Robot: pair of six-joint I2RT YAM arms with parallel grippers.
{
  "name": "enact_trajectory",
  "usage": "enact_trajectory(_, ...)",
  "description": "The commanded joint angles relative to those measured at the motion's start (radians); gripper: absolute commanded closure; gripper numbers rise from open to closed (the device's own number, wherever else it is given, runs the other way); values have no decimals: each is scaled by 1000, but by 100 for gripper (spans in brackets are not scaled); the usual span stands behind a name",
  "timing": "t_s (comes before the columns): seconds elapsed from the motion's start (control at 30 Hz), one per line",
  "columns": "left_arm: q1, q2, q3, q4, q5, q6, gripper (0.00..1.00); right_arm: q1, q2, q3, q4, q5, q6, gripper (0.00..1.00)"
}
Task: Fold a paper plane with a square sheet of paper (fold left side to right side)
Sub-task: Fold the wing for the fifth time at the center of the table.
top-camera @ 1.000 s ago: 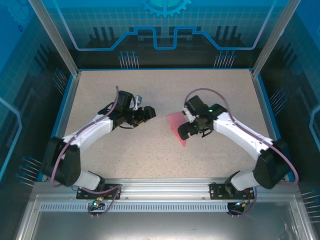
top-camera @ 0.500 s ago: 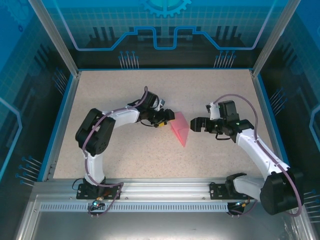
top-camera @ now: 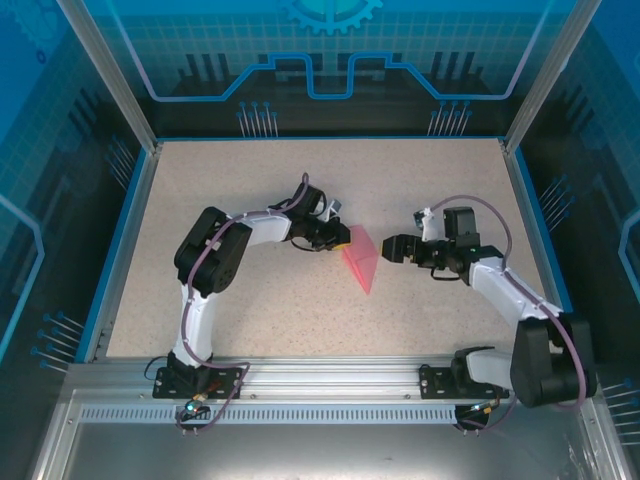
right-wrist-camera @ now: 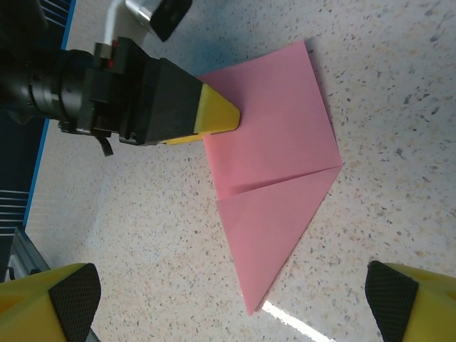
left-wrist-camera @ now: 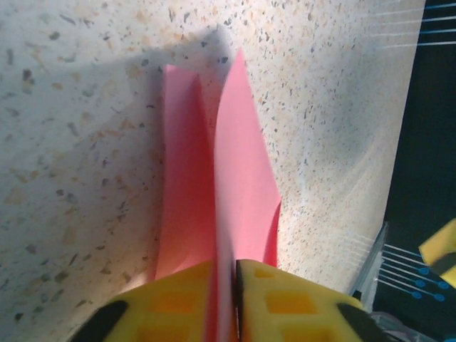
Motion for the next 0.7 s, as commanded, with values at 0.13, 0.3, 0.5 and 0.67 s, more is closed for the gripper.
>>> enact_trajectory(0.13, 52, -118, -146, 129, 83, 72, 100, -32, 241, 88, 215, -217, -2, 15)
enact_trajectory(0.3, 87, -198, -265, 263, 188, 68, 100, -33, 433, 151, 374, -370, 57, 34)
enact_trajectory(0.5, 94, -245, -329, 309, 282, 88, 100, 1, 553, 218, 400, -430, 76, 35)
enact_trajectory(0.67, 94, -241, -324, 297, 329, 105, 100, 31, 615, 267, 418, -466, 89, 34)
